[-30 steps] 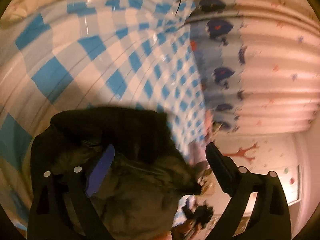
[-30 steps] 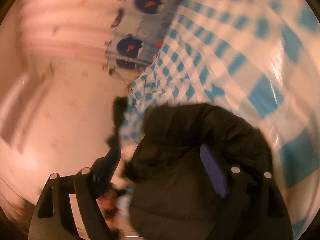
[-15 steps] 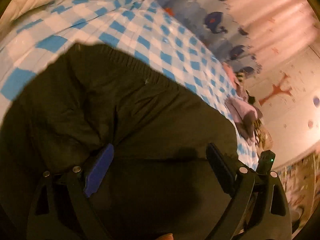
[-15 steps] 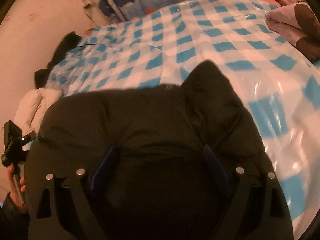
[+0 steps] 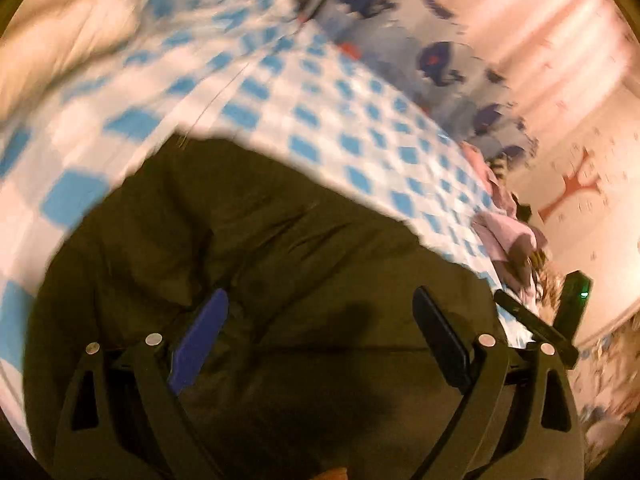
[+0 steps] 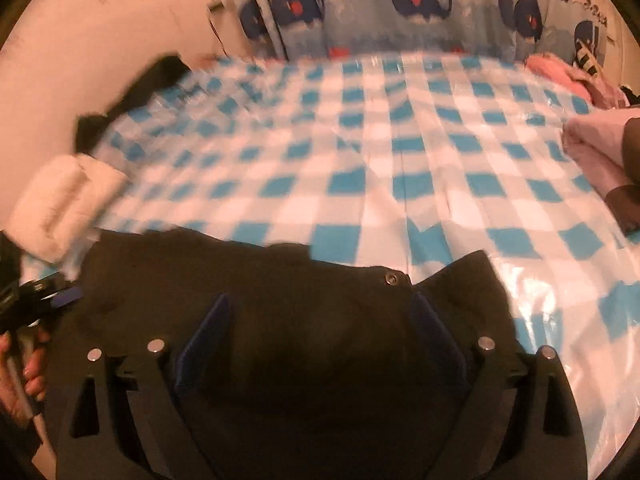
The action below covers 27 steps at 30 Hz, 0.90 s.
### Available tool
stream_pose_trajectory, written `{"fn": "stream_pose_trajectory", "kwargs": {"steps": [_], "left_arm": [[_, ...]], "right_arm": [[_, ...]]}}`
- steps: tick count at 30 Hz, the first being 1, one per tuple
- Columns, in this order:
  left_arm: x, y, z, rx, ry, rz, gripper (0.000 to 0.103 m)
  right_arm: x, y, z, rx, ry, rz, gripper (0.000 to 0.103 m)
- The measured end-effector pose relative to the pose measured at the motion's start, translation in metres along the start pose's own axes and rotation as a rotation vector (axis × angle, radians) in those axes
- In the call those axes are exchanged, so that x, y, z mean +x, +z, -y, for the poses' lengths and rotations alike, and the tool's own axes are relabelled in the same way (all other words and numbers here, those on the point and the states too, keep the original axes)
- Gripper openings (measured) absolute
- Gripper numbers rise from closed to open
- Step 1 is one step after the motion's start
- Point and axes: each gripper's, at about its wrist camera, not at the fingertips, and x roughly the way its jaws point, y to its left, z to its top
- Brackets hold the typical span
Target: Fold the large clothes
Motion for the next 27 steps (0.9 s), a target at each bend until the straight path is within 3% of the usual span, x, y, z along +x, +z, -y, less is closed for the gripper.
{"fn": "stream_pose_trajectory", "kwargs": {"steps": [3, 6, 11, 15, 19, 21, 27], "left_arm": [[0.007, -0.007, -0.015, -0.008, -0.029, 0.018, 0.089], [0.017, -0.011, -0.016, 0.01, -0.033, 0.019, 0.089], [0.024, -0.006, -0.01, -0.001, 0.01, -0.044, 0.089], [-0.025, -0.011, -0.015, -0.097, -0.069, -0.018, 0.089], [-0.088, -0.037, -0.023, -0.137, -0.107, 0.005, 0.09], [-0.108, -0.054, -0.033, -0.184, -0.105, -0.009, 0.09], [-0.147, -0.111, -0.064, -0.298, -0.077, -0.057, 0.09]], "right_arm": [[0.042, -0.013, 0.022, 0.113, 0.062, -0.088, 0.089], [0.05, -0.02, 0.026, 0.124, 0.061, -0.079, 0.091], [0.051, -0.011, 0.028, 0.111, 0.043, -0.169, 0.092], [-0.021, -0.021, 0.02, 0.115, 0.115, -0.077, 0.093], [-0.077, -0.062, 0.025, 0.101, 0.135, -0.047, 0.093], [-0.092, -0.085, 0.04, 0.153, 0.146, -0.066, 0.093], [-0.15, -0.167, 0.098, 0.425, 0.225, -0.019, 0.093]]}}
